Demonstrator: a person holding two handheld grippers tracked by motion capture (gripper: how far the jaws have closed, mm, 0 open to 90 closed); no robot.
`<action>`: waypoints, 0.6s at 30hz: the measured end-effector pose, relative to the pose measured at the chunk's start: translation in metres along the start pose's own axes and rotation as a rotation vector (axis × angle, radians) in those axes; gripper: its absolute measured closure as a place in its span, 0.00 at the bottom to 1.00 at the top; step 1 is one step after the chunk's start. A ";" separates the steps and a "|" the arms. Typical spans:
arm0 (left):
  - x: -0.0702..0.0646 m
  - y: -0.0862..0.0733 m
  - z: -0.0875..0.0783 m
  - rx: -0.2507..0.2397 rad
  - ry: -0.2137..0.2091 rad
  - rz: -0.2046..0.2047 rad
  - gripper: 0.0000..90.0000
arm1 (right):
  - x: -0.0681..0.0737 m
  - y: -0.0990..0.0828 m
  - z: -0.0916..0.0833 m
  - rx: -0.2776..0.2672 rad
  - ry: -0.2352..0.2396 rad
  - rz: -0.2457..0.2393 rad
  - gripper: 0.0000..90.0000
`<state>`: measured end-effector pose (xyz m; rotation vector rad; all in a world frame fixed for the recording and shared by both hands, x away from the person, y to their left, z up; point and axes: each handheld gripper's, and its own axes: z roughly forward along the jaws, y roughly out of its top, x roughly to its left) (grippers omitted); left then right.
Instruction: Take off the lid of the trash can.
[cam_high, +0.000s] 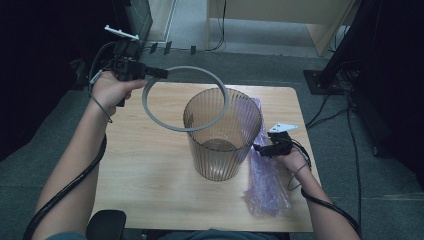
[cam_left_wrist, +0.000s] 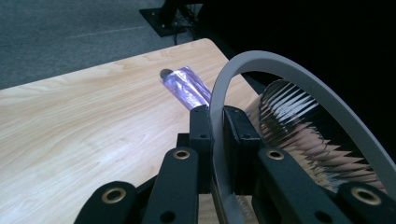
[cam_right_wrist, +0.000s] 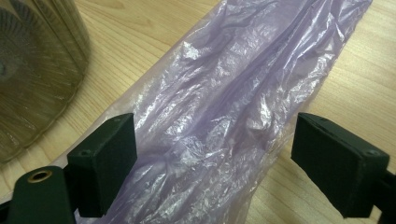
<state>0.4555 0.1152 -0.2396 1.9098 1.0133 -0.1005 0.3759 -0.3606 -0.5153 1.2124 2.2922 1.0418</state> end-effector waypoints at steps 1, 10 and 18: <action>0.002 -0.002 -0.004 -0.002 0.004 -0.005 0.92 | 0.000 0.000 0.000 0.005 0.004 0.007 0.16; 0.018 -0.013 -0.028 -0.026 0.046 -0.039 0.92 | 0.000 -0.001 0.000 0.011 0.002 -0.005 0.16; 0.035 -0.024 -0.043 -0.048 0.059 -0.073 0.92 | -0.001 -0.001 0.000 0.021 0.003 -0.004 0.16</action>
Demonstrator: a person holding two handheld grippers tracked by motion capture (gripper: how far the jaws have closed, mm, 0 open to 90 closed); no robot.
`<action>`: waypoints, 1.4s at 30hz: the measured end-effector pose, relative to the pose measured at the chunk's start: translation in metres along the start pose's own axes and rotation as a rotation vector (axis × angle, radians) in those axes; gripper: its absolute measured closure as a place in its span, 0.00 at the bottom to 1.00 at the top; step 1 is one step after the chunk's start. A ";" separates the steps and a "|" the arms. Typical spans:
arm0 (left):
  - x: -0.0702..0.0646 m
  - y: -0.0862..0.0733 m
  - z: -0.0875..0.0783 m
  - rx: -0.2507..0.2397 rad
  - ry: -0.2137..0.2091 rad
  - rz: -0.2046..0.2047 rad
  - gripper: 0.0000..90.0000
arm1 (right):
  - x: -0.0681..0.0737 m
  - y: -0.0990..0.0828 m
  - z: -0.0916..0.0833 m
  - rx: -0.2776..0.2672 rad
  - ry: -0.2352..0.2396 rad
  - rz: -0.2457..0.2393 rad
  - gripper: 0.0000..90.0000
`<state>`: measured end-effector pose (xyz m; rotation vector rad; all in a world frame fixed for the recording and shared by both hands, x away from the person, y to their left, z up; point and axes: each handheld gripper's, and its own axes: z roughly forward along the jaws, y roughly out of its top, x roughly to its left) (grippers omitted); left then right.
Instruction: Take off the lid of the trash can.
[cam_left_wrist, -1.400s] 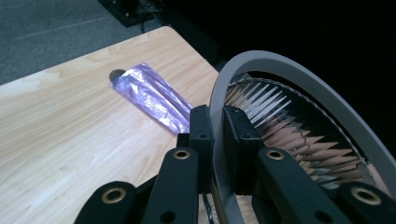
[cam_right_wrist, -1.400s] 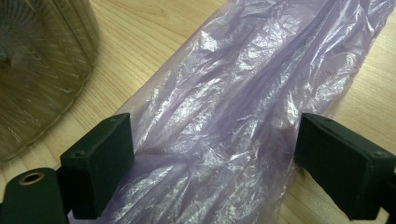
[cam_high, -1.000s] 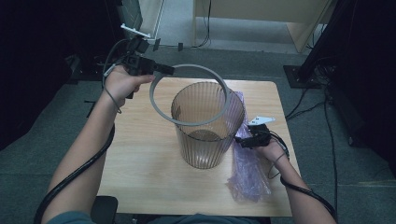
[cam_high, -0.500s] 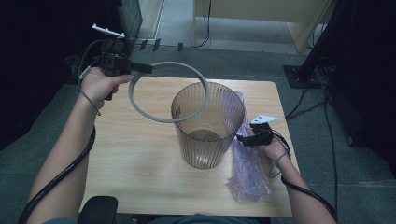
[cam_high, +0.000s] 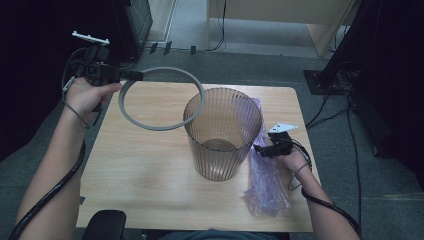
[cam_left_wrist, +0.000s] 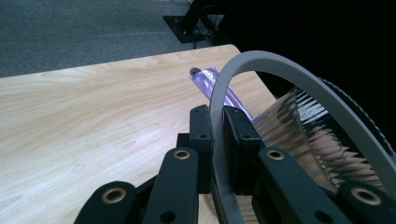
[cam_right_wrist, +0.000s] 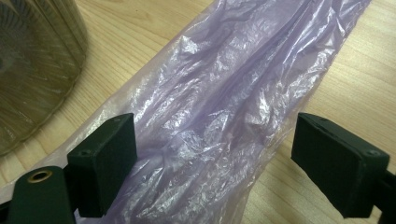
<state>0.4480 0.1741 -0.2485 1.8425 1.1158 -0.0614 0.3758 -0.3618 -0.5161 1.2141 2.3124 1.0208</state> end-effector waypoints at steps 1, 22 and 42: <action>0.006 -0.003 -0.004 -0.010 0.006 -0.011 0.92 | 0.000 0.000 0.000 0.002 -0.001 -0.002 0.16; 0.035 -0.027 -0.031 -0.045 0.073 -0.052 0.92 | -0.001 0.000 -0.001 -0.018 0.001 -0.011 0.16; 0.057 -0.061 -0.039 -0.077 0.116 -0.091 0.92 | -0.013 0.007 -0.005 -0.059 0.012 0.026 0.17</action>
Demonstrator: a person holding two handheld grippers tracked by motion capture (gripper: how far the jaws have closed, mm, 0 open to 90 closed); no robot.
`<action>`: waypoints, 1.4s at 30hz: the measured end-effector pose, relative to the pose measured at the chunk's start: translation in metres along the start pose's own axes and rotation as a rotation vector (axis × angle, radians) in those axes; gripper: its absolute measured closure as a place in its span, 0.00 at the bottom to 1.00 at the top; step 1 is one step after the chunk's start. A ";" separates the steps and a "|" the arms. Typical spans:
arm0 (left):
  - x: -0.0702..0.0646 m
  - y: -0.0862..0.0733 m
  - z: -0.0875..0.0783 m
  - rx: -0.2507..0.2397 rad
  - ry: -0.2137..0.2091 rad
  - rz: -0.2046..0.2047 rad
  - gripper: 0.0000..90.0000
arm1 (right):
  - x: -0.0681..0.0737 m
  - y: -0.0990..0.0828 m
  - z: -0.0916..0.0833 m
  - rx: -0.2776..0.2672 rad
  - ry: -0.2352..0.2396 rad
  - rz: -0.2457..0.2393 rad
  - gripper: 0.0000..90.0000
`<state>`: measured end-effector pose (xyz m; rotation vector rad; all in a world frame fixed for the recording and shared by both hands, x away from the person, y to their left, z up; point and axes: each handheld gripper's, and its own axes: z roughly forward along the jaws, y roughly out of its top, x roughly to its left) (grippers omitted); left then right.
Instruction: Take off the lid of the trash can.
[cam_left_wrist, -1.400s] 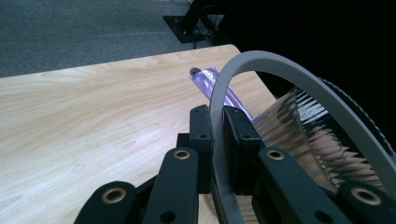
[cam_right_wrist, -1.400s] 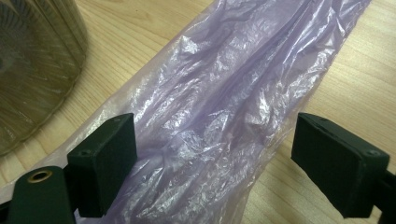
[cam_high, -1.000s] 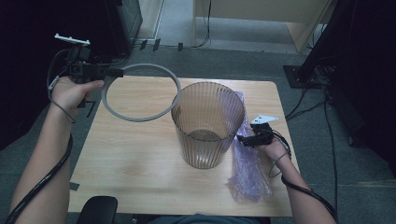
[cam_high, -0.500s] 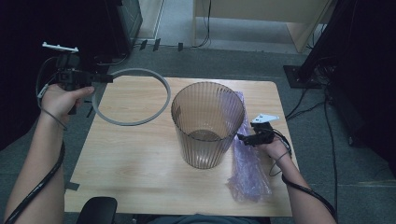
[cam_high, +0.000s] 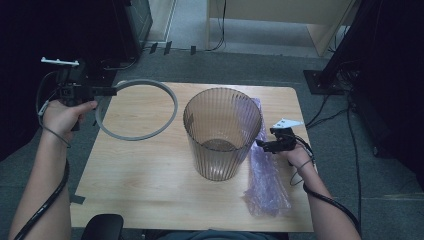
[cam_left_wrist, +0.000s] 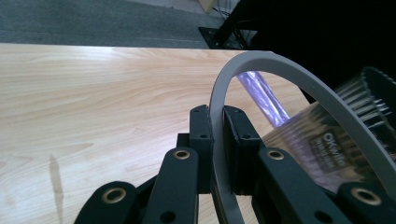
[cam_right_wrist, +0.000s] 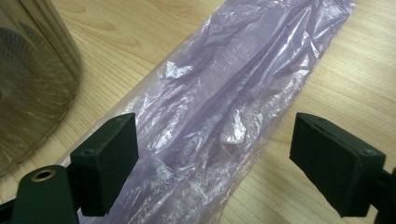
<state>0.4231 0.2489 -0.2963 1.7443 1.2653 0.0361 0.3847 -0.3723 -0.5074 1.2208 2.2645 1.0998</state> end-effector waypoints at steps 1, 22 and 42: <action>0.002 -0.002 0.000 -0.002 0.003 -0.004 0.92 | 0.001 0.001 0.001 -0.001 0.000 -0.004 0.17; 0.026 -0.041 0.037 0.019 0.027 -0.035 0.92 | 0.006 0.001 0.009 0.032 0.024 -0.029 0.18; 0.040 -0.071 0.068 0.023 -0.014 -0.083 0.92 | 0.008 0.000 0.011 0.040 0.027 -0.043 0.18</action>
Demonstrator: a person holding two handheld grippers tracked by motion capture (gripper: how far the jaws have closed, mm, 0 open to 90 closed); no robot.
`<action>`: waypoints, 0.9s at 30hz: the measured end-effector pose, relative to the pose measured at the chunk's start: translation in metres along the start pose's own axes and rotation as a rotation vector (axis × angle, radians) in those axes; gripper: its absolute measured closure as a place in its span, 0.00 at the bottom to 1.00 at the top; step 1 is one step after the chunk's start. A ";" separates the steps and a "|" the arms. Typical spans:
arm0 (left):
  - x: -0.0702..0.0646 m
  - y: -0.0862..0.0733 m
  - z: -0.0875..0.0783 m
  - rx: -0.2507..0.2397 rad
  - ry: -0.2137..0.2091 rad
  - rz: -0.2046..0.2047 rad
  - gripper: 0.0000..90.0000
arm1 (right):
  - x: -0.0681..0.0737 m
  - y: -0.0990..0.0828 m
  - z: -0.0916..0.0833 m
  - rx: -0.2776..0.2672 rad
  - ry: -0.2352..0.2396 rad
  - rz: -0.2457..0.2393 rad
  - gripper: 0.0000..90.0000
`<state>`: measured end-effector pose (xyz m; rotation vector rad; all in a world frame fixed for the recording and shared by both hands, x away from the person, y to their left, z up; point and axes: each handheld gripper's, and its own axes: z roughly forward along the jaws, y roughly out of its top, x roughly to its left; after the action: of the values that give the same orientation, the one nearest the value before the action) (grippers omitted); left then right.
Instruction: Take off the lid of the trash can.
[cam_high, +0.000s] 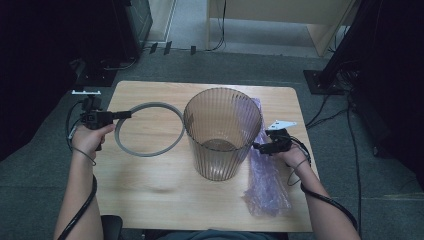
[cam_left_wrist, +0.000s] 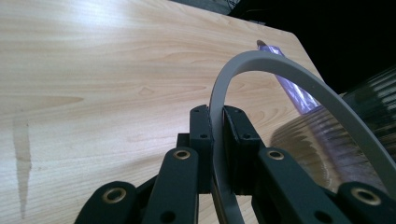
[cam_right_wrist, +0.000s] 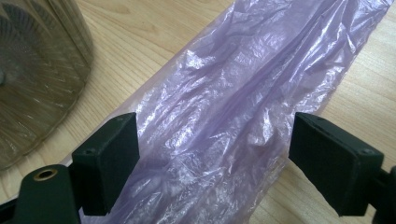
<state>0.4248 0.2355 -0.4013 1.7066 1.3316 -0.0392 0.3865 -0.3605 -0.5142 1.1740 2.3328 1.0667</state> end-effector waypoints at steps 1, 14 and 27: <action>0.002 -0.003 0.003 -0.001 -0.002 -0.006 0.92 | 0.000 0.000 0.000 -0.002 0.001 0.002 0.18; 0.017 -0.025 0.027 0.042 0.002 -0.024 0.92 | 0.001 0.000 0.001 0.005 -0.005 0.000 0.18; 0.034 -0.030 0.037 0.042 0.041 -0.017 0.92 | 0.002 0.000 0.001 0.003 0.004 -0.010 0.18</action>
<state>0.4331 0.2351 -0.4590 1.7402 1.3839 -0.0425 0.3860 -0.3587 -0.5144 1.1611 2.3416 1.0636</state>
